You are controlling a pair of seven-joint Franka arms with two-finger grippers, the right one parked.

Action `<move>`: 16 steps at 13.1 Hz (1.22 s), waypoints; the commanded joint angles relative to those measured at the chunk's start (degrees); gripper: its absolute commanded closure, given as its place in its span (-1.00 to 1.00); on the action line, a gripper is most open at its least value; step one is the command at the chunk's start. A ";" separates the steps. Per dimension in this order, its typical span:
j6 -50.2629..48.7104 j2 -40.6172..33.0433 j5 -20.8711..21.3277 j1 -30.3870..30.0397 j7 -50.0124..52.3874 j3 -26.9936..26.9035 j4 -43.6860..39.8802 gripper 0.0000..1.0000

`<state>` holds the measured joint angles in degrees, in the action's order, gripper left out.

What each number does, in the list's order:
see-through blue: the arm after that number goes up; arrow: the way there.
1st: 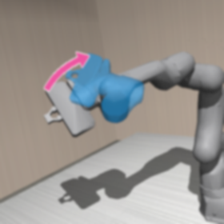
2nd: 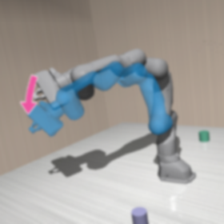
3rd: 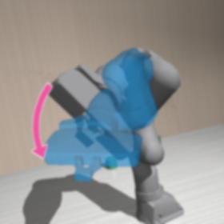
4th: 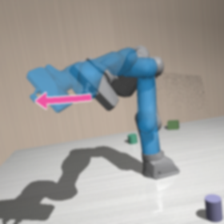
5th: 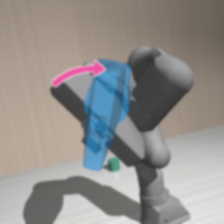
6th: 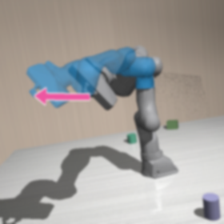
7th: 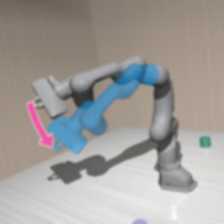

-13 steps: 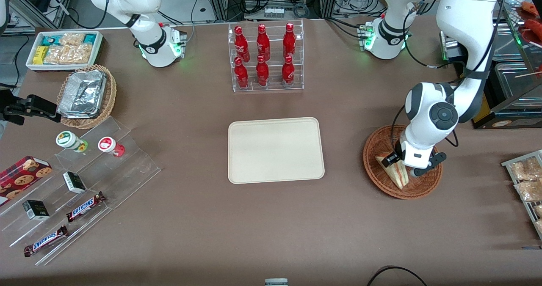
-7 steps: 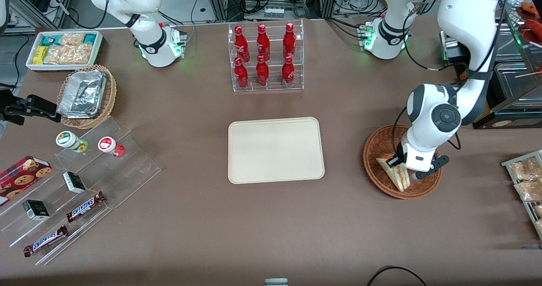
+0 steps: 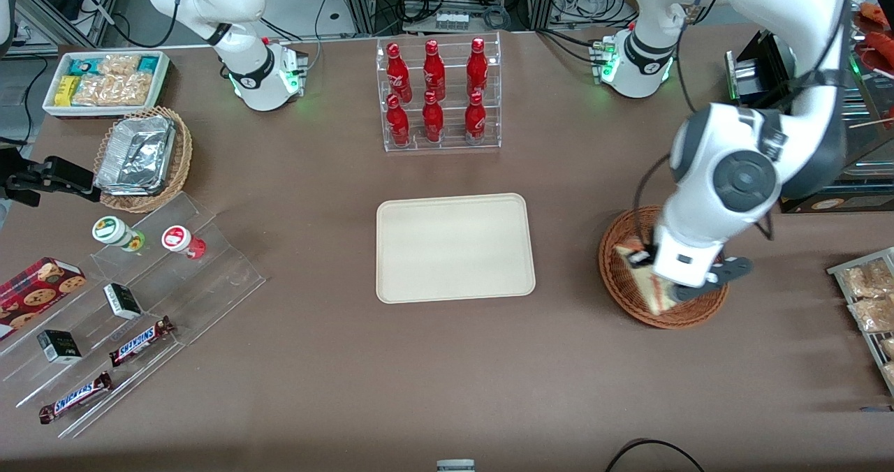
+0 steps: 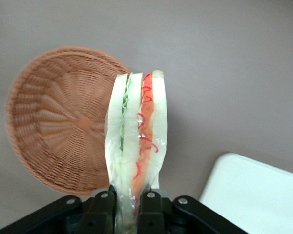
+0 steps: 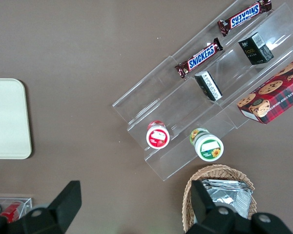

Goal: Place sandwich from basket to tray
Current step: 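Carry the held sandwich over to the cream tray, then lower the sandwich onto the tray and open the left gripper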

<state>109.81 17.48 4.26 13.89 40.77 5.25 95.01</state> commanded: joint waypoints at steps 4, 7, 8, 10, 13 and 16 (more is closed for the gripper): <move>2.85 8.43 -1.63 12.37 1.07 0.20 -4.30 1.00; 10.66 12.48 -1.63 17.65 6.33 0.20 -4.14 1.00; 11.99 13.71 -1.63 18.97 7.56 0.20 -4.22 1.00; 14.01 15.30 -1.71 21.43 8.01 0.28 -4.22 1.00; 19.55 18.46 -1.63 25.03 11.43 0.20 -4.13 1.00; 20.88 20.57 -1.63 26.97 12.06 0.20 -4.22 1.00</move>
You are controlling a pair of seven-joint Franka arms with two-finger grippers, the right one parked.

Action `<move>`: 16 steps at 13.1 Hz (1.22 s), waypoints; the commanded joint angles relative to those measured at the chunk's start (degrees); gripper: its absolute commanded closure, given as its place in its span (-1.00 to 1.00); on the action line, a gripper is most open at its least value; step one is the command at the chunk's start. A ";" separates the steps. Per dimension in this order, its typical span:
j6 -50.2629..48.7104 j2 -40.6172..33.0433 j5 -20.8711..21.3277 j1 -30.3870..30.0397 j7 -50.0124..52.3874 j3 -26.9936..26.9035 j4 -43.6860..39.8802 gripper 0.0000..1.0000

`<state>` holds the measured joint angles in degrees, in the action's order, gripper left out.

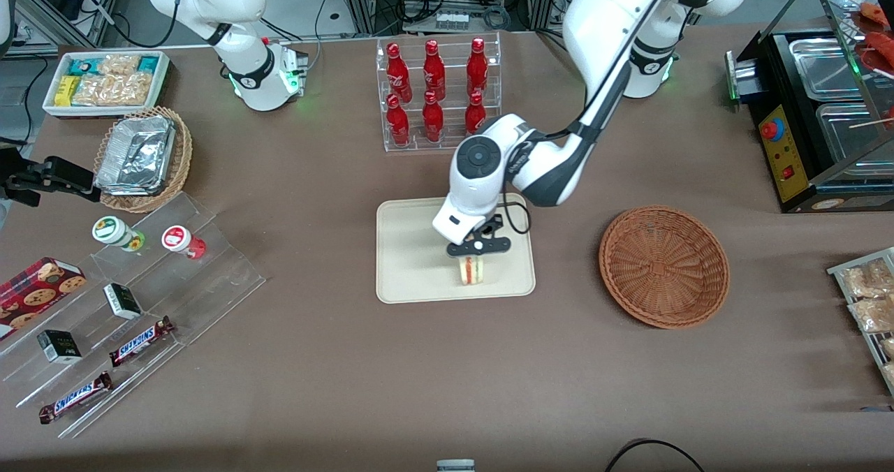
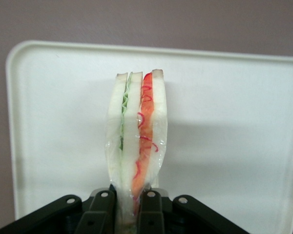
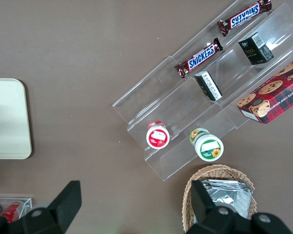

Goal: Place sandwich from basket to tray
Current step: 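Lower the sandwich onto the tray and open the left gripper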

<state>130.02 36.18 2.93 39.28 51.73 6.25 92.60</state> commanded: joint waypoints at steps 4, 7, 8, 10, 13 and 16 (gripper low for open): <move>3.23 3.28 -0.12 2.91 1.00 -0.80 -0.67 1.00; 2.79 3.02 -0.21 3.26 0.82 -0.80 -1.02 -0.99; 1.48 2.32 -0.12 3.26 0.83 -0.80 -1.11 -1.00; -3.17 -0.31 -0.29 2.74 0.91 -1.06 -2.16 -1.00; -8.80 -6.81 -2.48 0.37 1.87 -1.24 -2.25 -1.00; -20.02 -15.06 -2.75 -5.15 2.59 -1.33 -2.08 -1.00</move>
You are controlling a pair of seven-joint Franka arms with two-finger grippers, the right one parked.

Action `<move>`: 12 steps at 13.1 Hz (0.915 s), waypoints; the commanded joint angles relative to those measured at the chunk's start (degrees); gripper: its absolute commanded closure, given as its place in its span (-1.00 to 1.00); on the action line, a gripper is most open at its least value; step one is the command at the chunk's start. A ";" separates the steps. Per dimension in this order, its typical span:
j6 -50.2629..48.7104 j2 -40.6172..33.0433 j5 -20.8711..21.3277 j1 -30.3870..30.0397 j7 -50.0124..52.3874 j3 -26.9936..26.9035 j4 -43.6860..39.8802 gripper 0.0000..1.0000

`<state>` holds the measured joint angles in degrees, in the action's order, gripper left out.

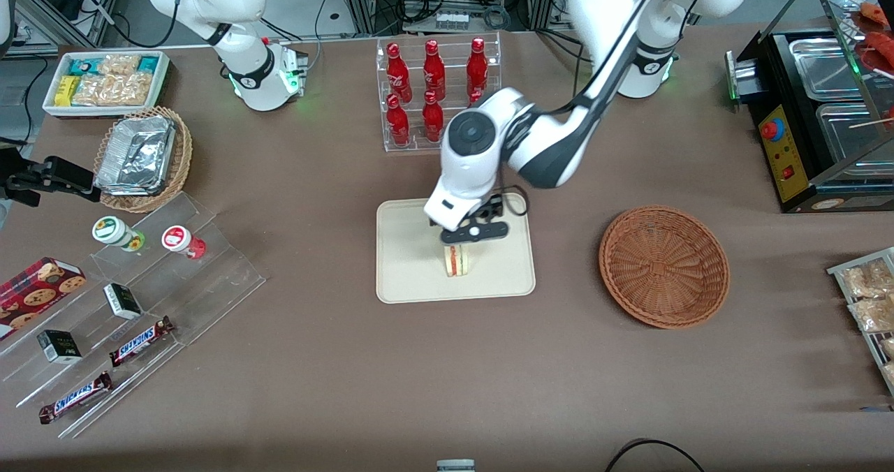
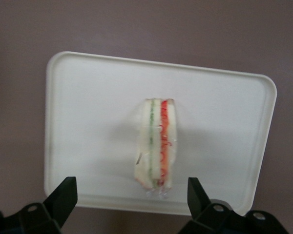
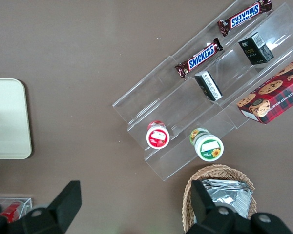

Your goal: Place sandwich from basket to tray

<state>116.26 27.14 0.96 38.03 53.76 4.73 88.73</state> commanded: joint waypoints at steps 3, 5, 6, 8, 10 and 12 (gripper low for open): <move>-16.56 -13.41 -0.78 -11.90 -5.38 0.20 1.89 -1.00; -20.27 -16.31 -0.60 -17.09 -10.83 0.20 1.97 -1.00; -22.03 -17.72 -0.69 -19.81 -14.43 0.20 1.98 -1.00; -25.98 -20.62 -0.69 -24.47 -21.55 0.28 2.06 -1.00; -29.06 -23.70 -0.43 -27.65 -27.53 0.20 2.68 -1.00; -30.74 -27.12 -0.60 -31.50 -33.33 0.20 4.34 -1.00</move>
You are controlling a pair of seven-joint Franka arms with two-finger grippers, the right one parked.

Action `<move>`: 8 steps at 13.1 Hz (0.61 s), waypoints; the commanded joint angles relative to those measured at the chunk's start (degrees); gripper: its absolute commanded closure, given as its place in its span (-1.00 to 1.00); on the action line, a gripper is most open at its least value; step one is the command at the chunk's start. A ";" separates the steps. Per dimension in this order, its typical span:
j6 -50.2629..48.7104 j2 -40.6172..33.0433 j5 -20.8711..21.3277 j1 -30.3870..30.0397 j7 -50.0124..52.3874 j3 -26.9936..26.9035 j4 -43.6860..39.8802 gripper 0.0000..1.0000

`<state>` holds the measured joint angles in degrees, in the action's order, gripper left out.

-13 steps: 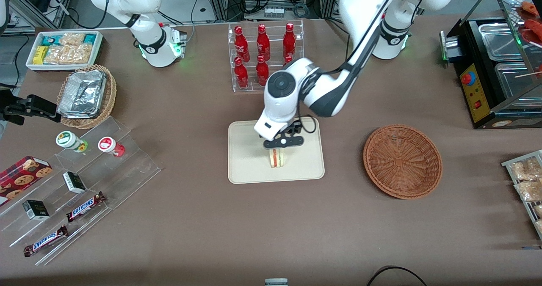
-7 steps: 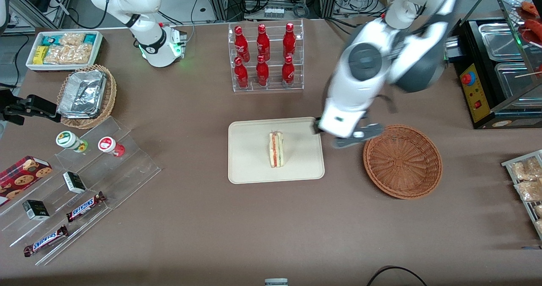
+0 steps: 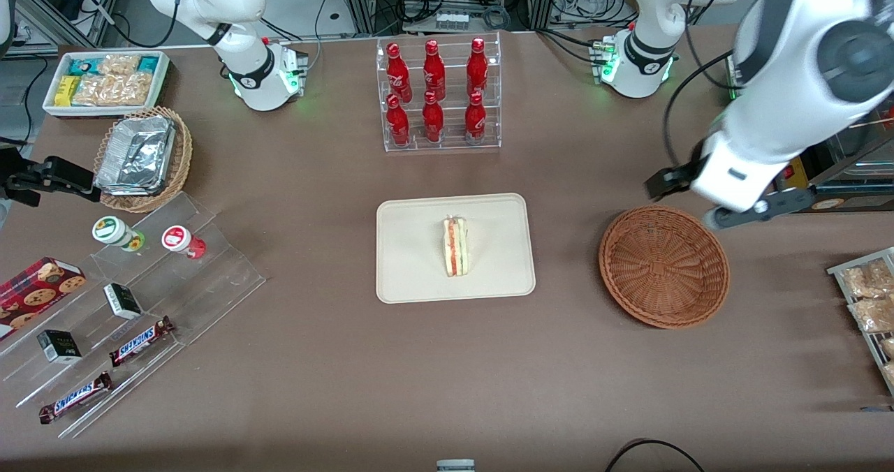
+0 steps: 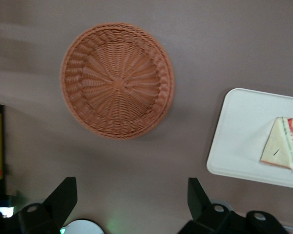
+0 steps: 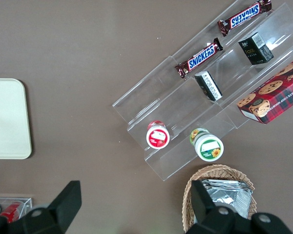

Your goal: Place sandwich from basket to tray

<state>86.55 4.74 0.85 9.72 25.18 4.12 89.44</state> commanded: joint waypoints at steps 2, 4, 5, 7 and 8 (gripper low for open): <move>-2.00 -8.23 -0.50 -5.22 -9.78 0.80 6.69 -1.00; -1.92 -10.62 -0.59 -7.59 -15.40 0.71 9.25 -1.00; -1.92 -10.80 -0.68 -8.65 -16.21 0.71 9.35 -1.00; -1.48 -10.45 -0.77 -9.62 -16.39 0.71 8.74 -1.00; -1.48 -9.32 -0.68 -9.63 -16.31 0.80 7.69 -1.00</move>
<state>84.53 -4.56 0.80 1.04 9.72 4.13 97.06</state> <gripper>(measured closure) 0.000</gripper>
